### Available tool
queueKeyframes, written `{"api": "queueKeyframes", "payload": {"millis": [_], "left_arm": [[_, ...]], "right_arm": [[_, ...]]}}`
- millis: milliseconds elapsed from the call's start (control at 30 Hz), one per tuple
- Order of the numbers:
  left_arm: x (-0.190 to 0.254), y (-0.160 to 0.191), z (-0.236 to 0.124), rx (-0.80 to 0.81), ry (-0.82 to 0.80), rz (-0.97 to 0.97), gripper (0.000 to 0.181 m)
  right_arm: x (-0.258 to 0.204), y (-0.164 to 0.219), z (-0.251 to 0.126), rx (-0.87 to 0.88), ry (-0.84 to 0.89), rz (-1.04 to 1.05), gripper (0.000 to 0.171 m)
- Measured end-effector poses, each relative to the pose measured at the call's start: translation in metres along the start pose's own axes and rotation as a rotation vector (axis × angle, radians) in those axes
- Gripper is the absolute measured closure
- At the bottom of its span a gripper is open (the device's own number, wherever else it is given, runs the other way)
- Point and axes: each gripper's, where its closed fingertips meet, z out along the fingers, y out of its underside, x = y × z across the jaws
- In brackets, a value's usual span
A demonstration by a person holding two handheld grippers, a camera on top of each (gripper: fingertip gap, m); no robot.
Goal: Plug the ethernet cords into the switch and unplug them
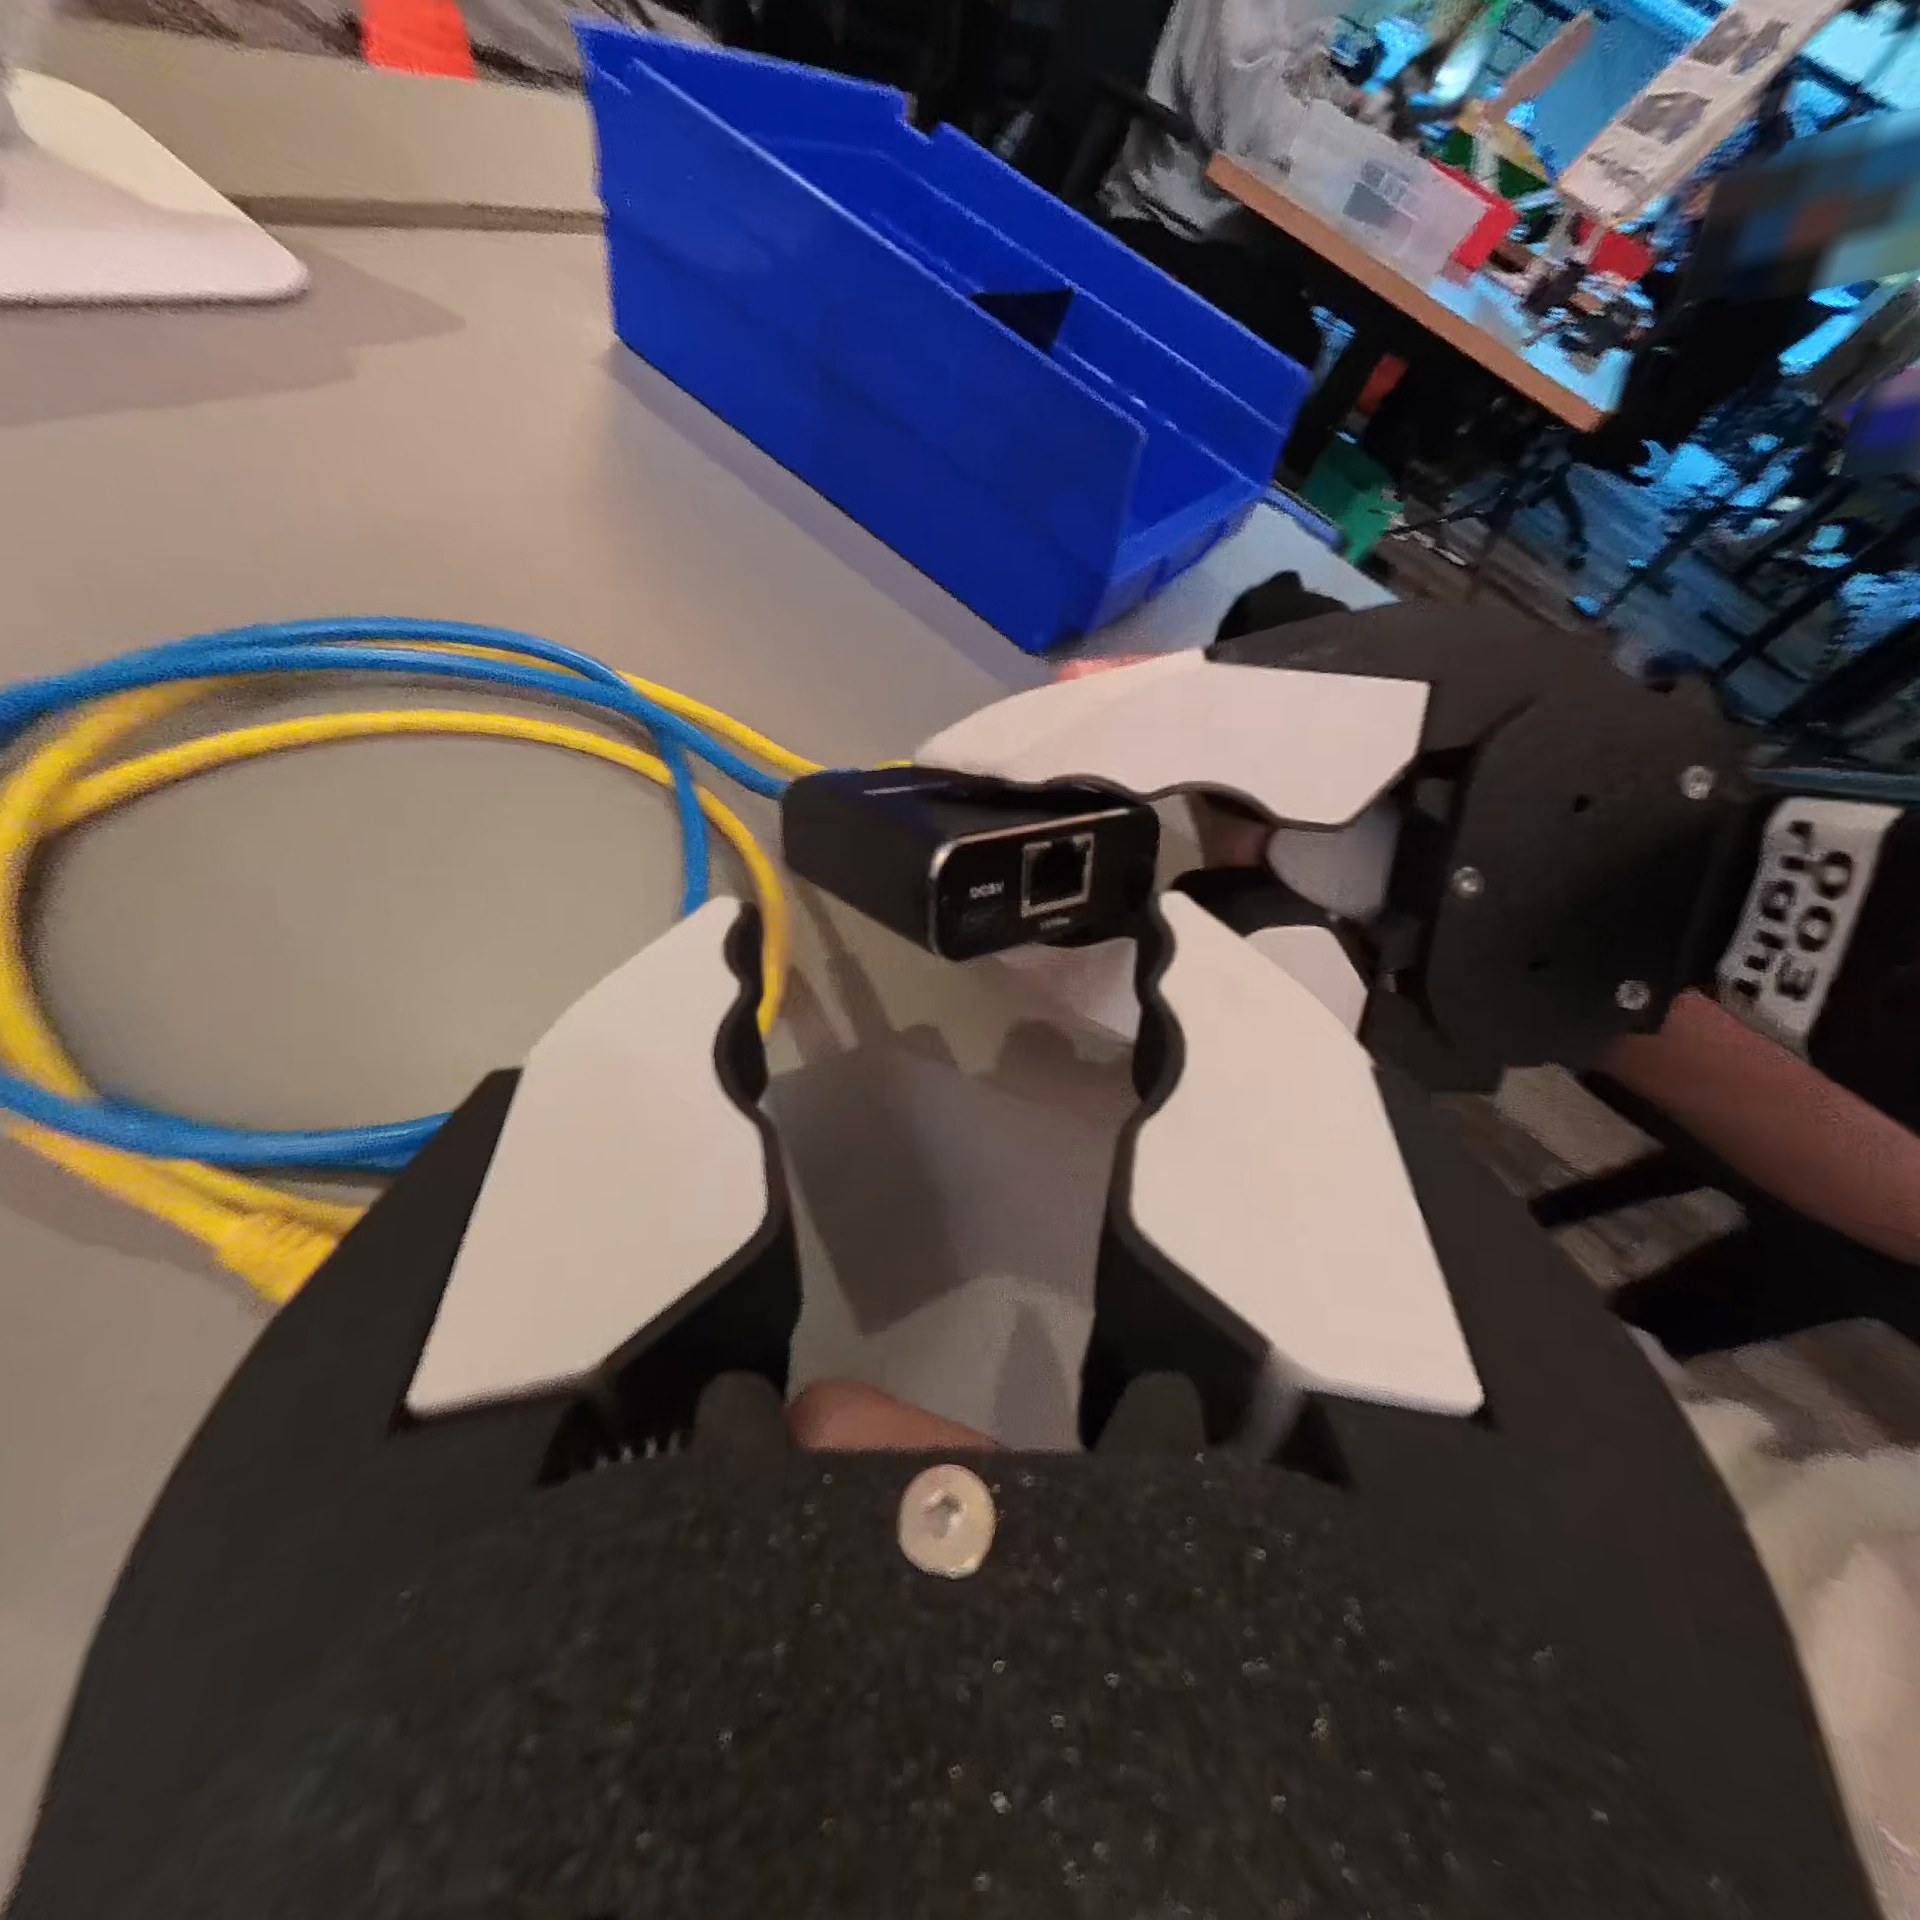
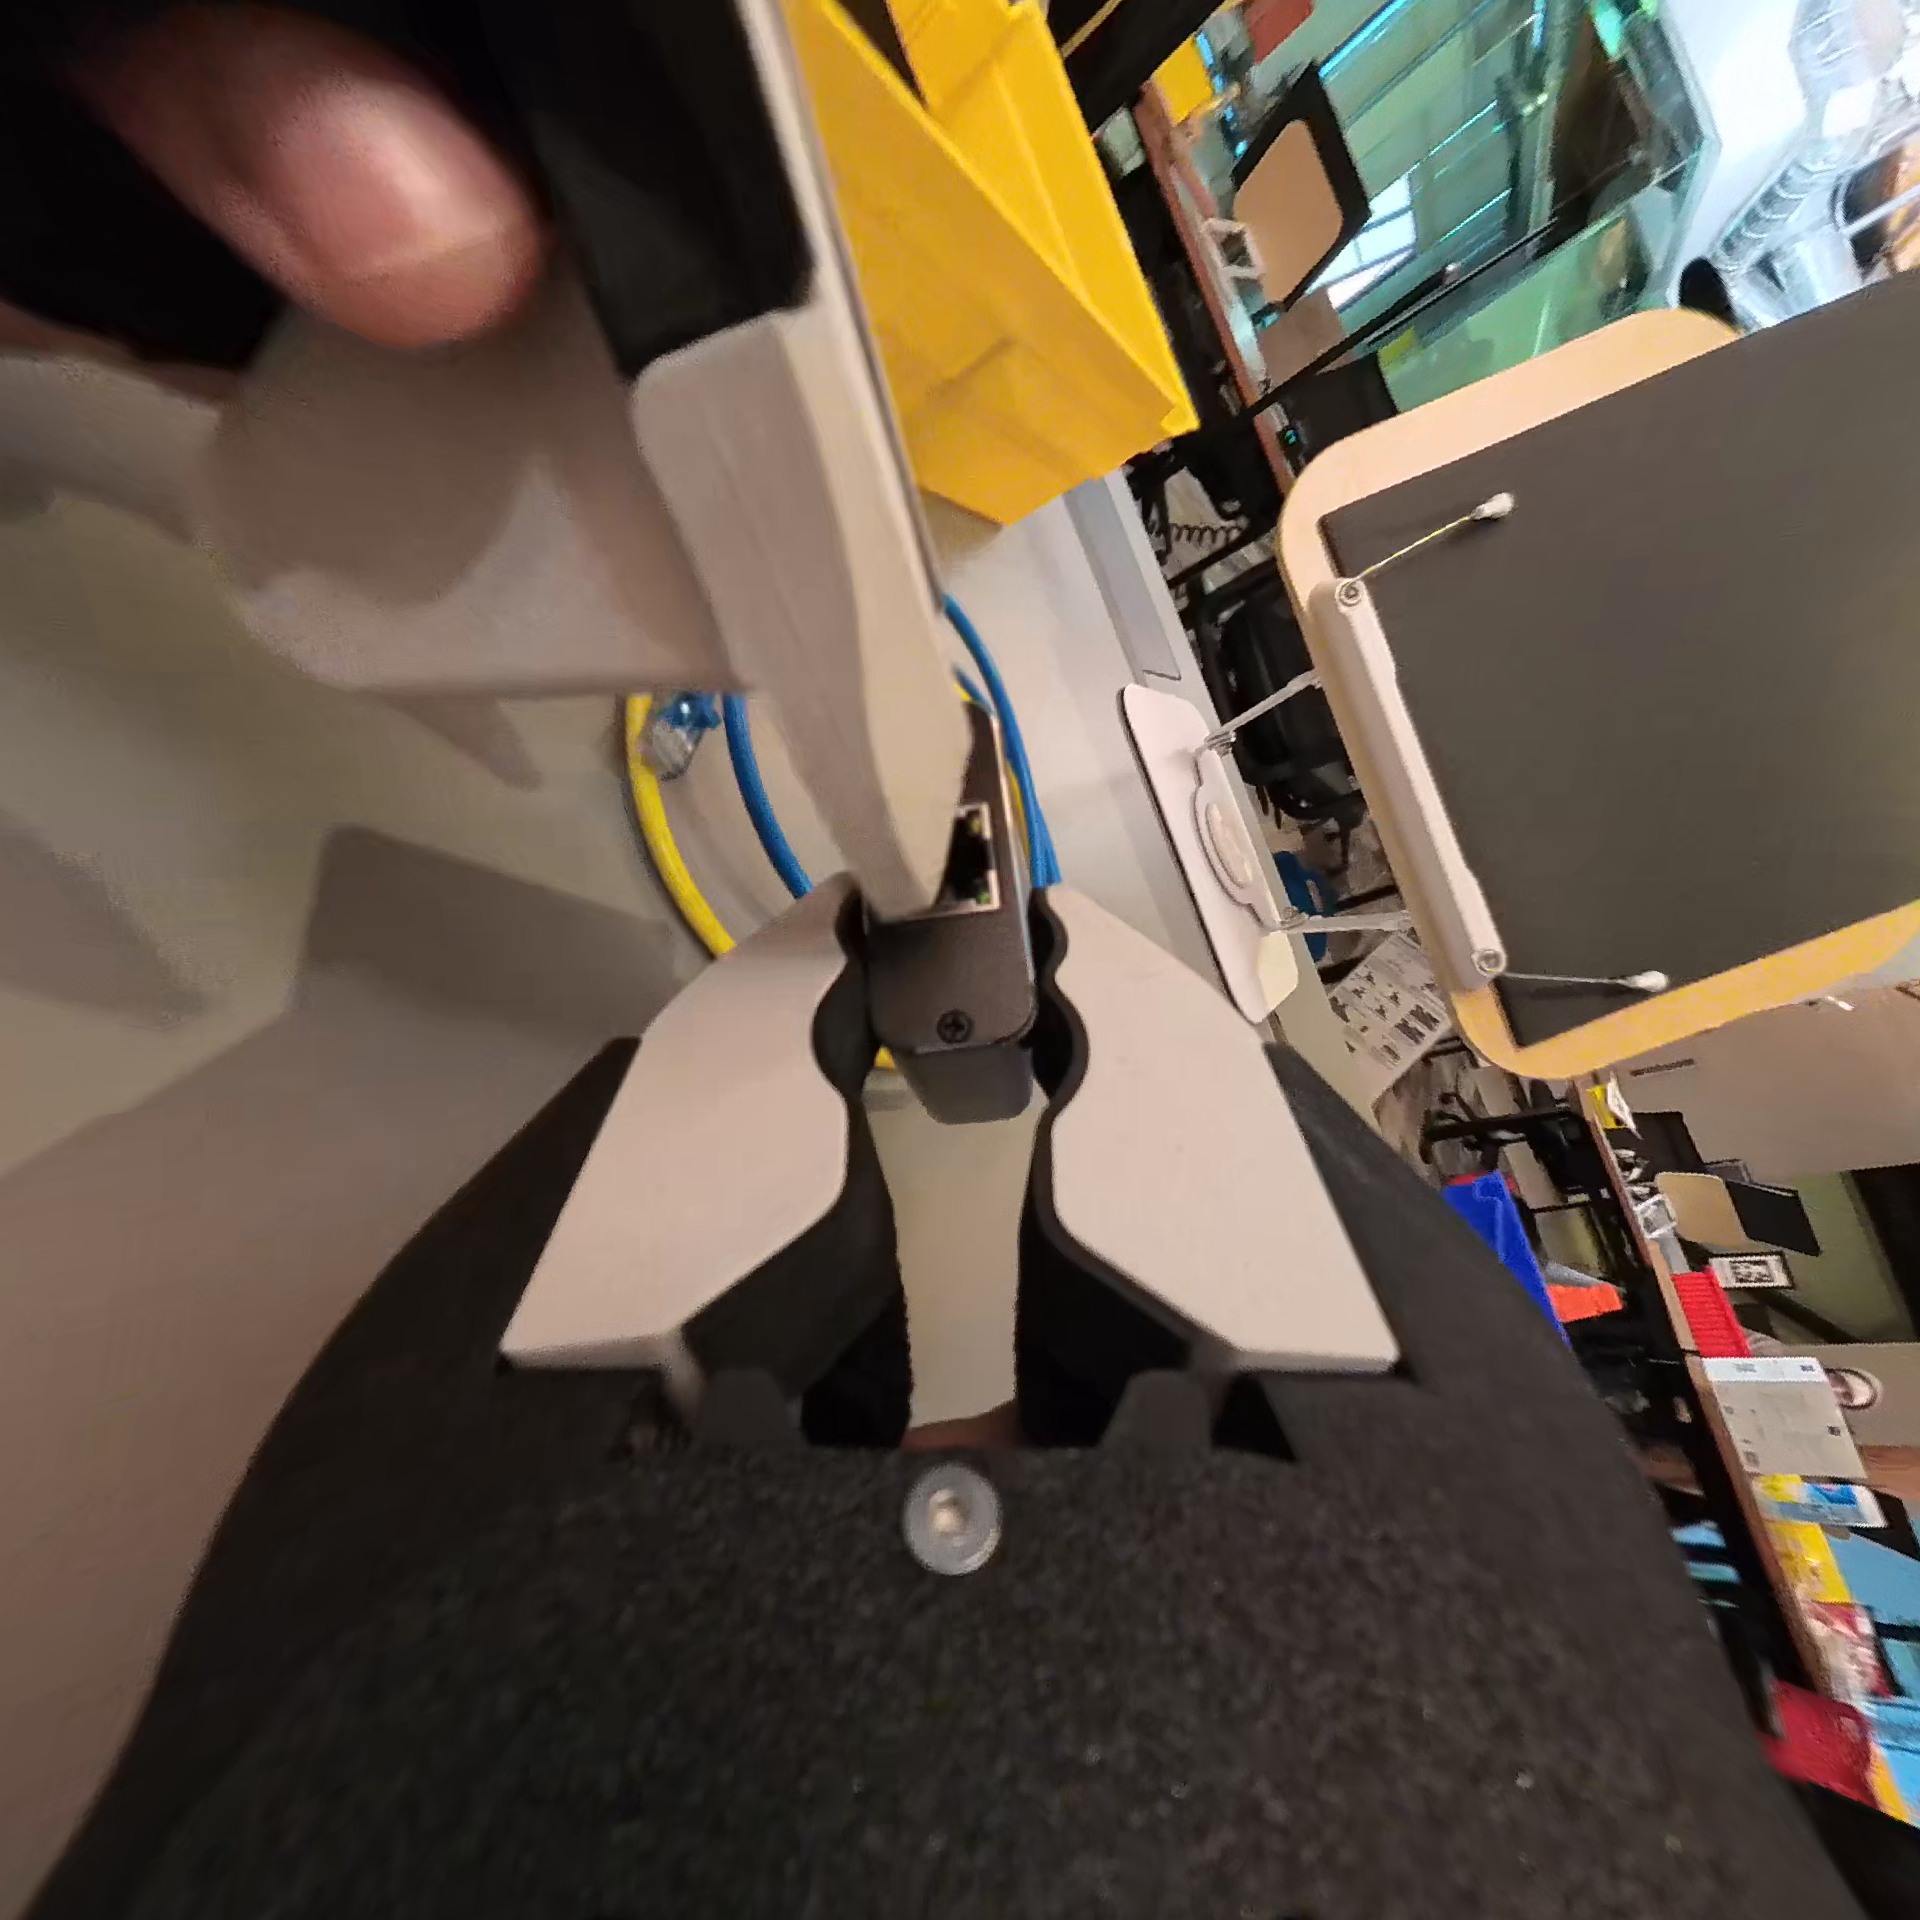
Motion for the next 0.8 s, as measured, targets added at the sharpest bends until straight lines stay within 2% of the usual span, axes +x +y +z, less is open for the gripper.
{"api": "queueKeyframes", "payload": {"millis": [133, 200, 300, 333, 433, 500, 533, 567, 700, 800], "left_arm": [[0.014, 0.008, 0.007, -0.043, 0.136, -0.075, 0.106], [0.015, 0.001, 0.004, 0.009, 0.189, -0.128, 0.111], [0.017, -0.009, -0.006, 0.066, 0.325, -0.233, 0.117], [0.016, -0.011, -0.007, 0.073, 0.349, -0.254, 0.11], [0.01, -0.012, -0.007, 0.08, 0.346, -0.252, 0.102], [0.012, -0.013, -0.007, 0.081, 0.353, -0.241, 0.104], [0.014, -0.011, -0.007, 0.066, 0.373, -0.243, 0.113], [0.015, -0.01, -0.007, 0.051, 0.384, -0.248, 0.114], [0.013, -0.004, -0.008, -0.022, 0.403, -0.253, 0.115], [0.012, 0.001, -0.006, -0.096, 0.39, -0.199, 0.115]], "right_arm": [[-0.003, -0.021, -0.006, 0.103, 0.015, 0.067, 0.144], [0.0, -0.024, -0.01, 0.138, 0.033, 0.082, 0.144], [0.006, -0.029, -0.019, 0.227, -0.002, 0.219, 0.144], [0.008, -0.03, -0.021, 0.241, -0.002, 0.234, 0.144], [0.006, -0.034, -0.022, 0.241, -0.004, 0.217, 0.144], [-0.003, -0.037, -0.021, 0.229, -0.018, 0.186, 0.144], [-0.007, -0.038, -0.02, 0.223, -0.027, 0.179, 0.145], [-0.009, -0.037, -0.019, 0.211, -0.028, 0.182, 0.145], [-0.014, -0.036, -0.017, 0.192, -0.062, 0.184, 0.145], [-0.019, -0.031, -0.018, 0.151, -0.1, 0.101, 0.142]]}}
